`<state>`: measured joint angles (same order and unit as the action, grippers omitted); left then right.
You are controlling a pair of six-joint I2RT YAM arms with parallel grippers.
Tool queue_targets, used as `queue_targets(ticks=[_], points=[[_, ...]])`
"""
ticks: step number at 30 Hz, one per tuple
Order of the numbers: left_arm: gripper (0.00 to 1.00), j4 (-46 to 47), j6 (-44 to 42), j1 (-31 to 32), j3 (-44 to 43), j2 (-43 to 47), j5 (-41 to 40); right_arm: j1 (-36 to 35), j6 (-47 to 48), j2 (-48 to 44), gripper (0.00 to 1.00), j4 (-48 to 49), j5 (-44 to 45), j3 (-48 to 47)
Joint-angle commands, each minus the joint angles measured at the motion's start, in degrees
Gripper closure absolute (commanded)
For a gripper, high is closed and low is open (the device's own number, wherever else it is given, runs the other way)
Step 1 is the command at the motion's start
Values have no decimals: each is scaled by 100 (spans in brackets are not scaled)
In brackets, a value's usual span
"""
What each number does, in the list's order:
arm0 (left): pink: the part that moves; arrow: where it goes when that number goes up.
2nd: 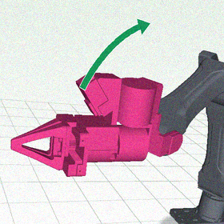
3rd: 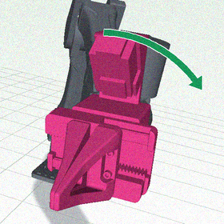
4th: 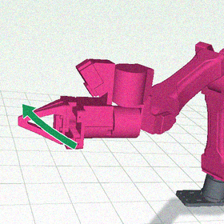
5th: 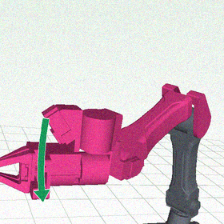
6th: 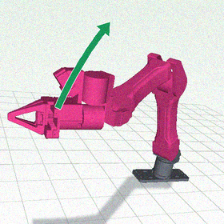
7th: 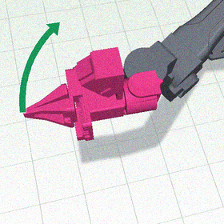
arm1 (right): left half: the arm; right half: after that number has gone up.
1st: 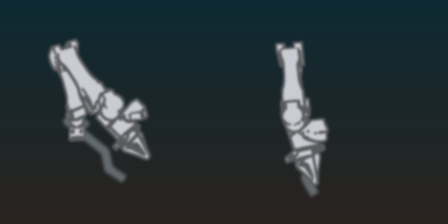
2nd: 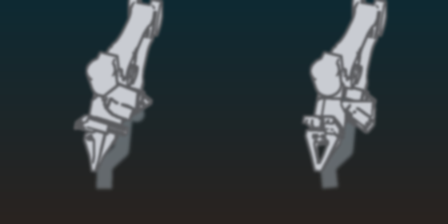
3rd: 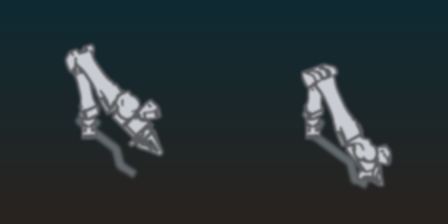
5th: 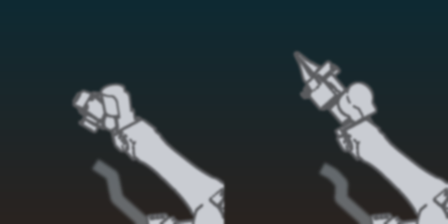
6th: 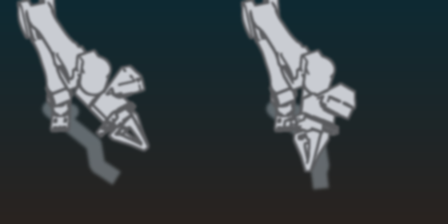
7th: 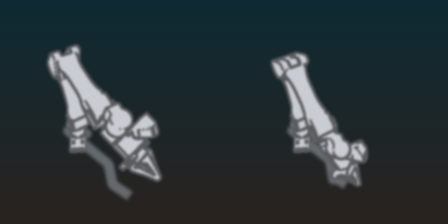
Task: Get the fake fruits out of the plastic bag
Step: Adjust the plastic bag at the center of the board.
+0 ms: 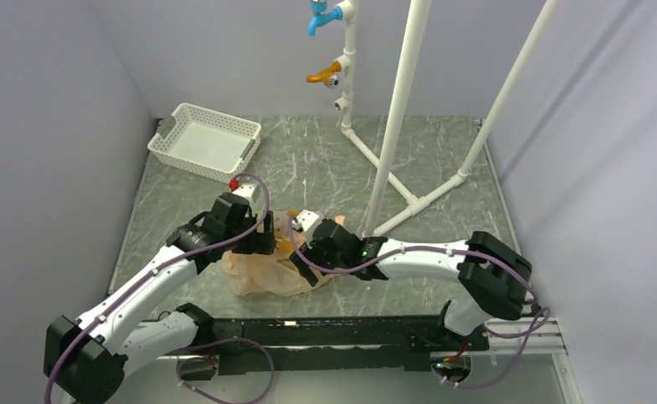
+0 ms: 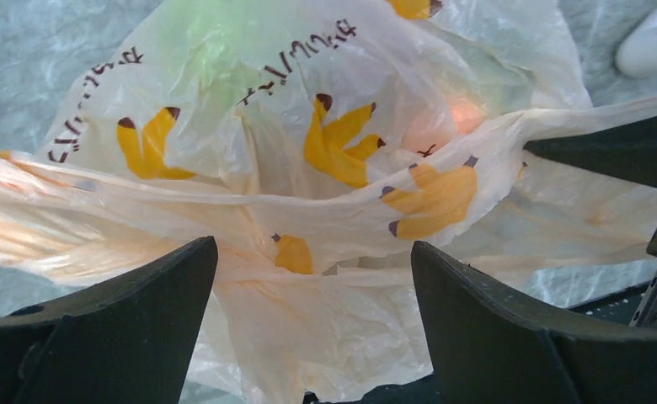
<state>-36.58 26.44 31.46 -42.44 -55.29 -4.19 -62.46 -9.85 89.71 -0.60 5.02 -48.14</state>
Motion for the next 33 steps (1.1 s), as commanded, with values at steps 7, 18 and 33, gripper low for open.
queue_targets(ticks=[7,18,33], points=[[5,715,-466,17,-133,447,1167,10,-112,-1068,26,1548,-1676,652],[8,-77,-1711,900,-1166,-923,-241,5,-69,-1294,38,2770,-2133,1401],[23,-315,-1161,1581,-1630,-2245,-2500,16,216,-909,39,3340,-1956,1692]])
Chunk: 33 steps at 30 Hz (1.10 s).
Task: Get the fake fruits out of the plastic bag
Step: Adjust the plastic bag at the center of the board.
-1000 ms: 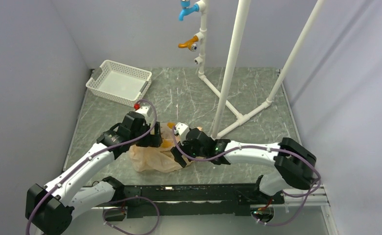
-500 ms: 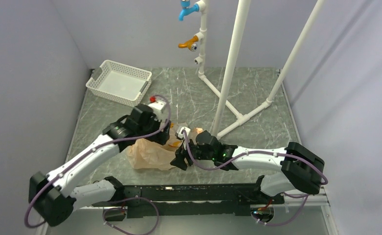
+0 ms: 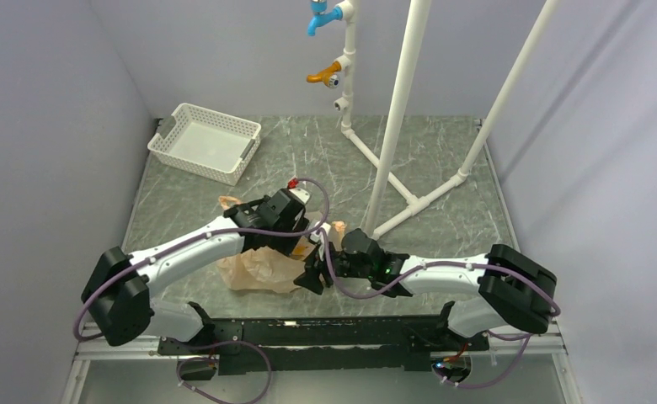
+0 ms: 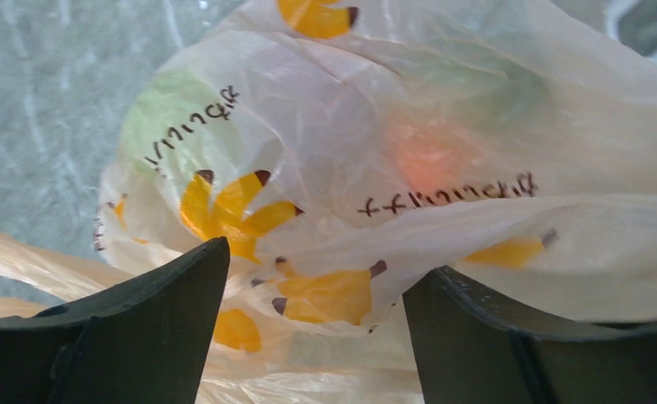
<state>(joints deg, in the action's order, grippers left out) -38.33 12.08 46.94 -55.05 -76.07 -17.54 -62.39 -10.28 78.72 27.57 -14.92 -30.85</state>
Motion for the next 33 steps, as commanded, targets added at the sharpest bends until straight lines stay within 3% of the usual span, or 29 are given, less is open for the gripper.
queue_targets(ticks=[1,5,8,9,17,20,23,26,27,30,33], points=[[31,-162,321,27,-446,-204,-1302,14,319,302,41,487,111,-114],[72,-248,346,-161,-757,-366,-1658,-26,448,681,70,263,188,-355],[96,-272,301,-509,-1005,-478,-1694,-50,259,659,78,282,36,-197],[100,-265,284,-622,-1122,-494,-1687,-75,192,627,79,290,-34,-119],[100,-68,37,-1394,-1649,-453,-955,-469,-318,719,99,146,-507,262],[100,-260,-33,-1520,-1959,-585,-860,-521,-178,913,100,-231,-1059,108],[100,-257,-65,-1521,-1921,-571,-534,-534,28,715,98,-563,-936,-8],[93,-264,3,-1521,-1719,-386,91,-538,118,246,85,-880,-473,-257],[85,-256,17,-1522,-1646,-265,274,-531,100,87,79,-945,-295,-366],[48,-282,154,-1522,-1370,272,557,-526,-10,-262,68,-1042,246,-732],[28,-440,300,-1524,-1252,918,784,-528,-100,-449,51,-920,318,-970]])
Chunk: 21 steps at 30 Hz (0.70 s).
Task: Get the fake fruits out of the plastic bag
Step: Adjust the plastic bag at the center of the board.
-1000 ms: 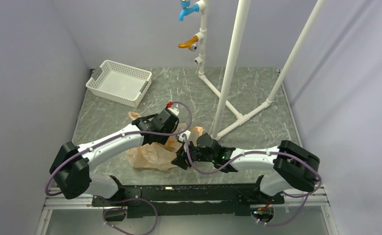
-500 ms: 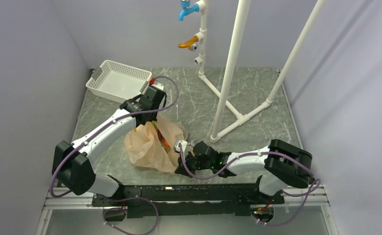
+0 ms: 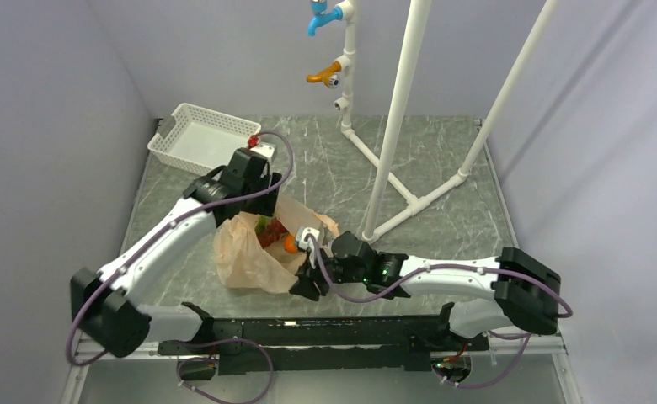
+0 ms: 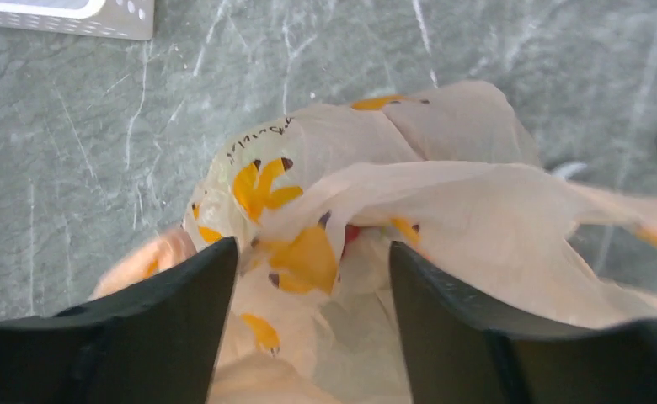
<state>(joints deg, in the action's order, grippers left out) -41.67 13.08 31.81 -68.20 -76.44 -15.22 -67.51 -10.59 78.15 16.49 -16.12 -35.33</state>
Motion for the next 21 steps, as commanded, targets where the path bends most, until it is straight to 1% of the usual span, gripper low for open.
queue_targets(ticks=[1,2,5,7,9,10,12,13,14,16,17,20,21], points=[[23,-161,229,-16,57,1155,710,-7,-108,-394,43,196,482,-609],[19,-207,258,-9,47,1373,851,-11,-125,-366,38,187,532,-709],[7,-284,342,-9,-23,1912,1178,65,-186,-248,32,216,992,-894],[6,-397,402,-10,-95,2158,1289,245,-273,-219,32,367,805,-957],[7,-385,468,-13,-51,2364,1453,413,-453,-181,36,477,781,-1034],[11,-291,512,-11,43,2458,1606,482,-509,-133,46,515,777,-1065],[33,57,702,-10,386,2614,2013,544,-536,30,68,448,961,-1158],[42,262,790,-11,612,2637,2182,541,-500,131,76,375,1085,-1260],[50,449,892,-10,805,2602,2344,541,-446,253,81,308,1134,-1322],[63,778,983,-6,1162,2413,2632,536,-403,457,89,180,1232,-1423],[68,949,1010,-6,1326,2302,2591,538,-396,537,91,206,1269,-1413],[78,1041,1061,-8,1803,1978,2129,528,-357,742,94,332,1305,-1347],[80,931,1124,-3,1885,1903,1826,529,-367,850,94,389,1416,-1319]])
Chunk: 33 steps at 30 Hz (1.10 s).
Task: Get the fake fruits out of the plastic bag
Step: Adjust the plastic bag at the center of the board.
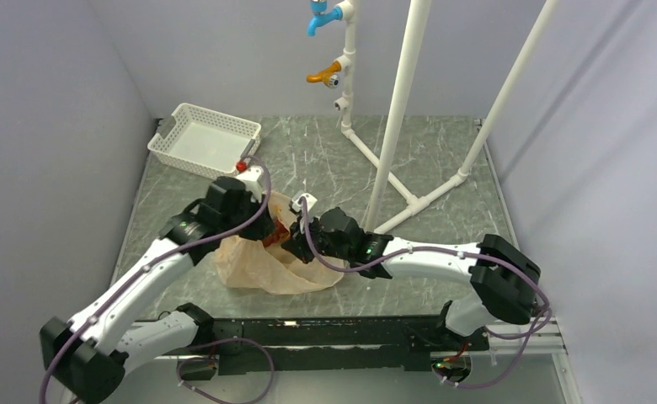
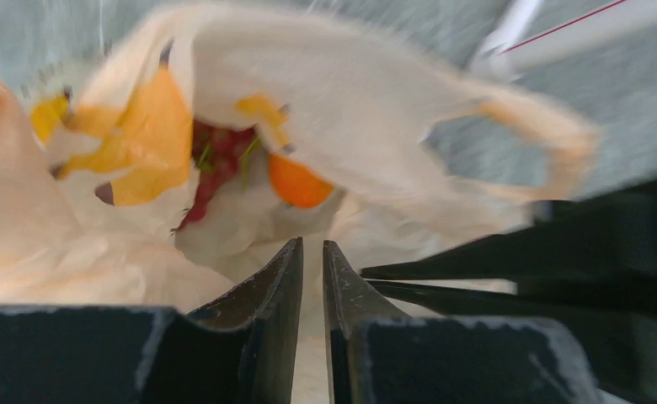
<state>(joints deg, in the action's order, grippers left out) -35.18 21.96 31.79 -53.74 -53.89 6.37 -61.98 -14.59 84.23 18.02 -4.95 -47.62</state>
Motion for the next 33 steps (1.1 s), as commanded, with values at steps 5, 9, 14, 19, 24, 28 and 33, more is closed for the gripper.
queue_targets(ticks=[5,9,14,19,24,28,33], points=[[64,-122,634,-7,938,-508,-872,-23,-275,786,92,-230,1899,-161],[60,-652,1296,1,1142,-510,-1254,-65,-464,441,79,-308,2705,305],[47,-715,1972,-2,1873,539,-1689,-121,-411,85,64,-700,3054,606],[43,-704,2174,466,2068,398,-1279,-118,-528,-221,47,-850,2599,733],[41,-555,1945,1237,1464,140,-981,-338,-110,-392,28,-937,1470,400],[34,-401,1717,1245,983,224,-1416,-394,-115,-473,45,-385,864,524],[48,-495,1258,926,317,-672,-1764,-514,225,-236,58,297,777,835]])
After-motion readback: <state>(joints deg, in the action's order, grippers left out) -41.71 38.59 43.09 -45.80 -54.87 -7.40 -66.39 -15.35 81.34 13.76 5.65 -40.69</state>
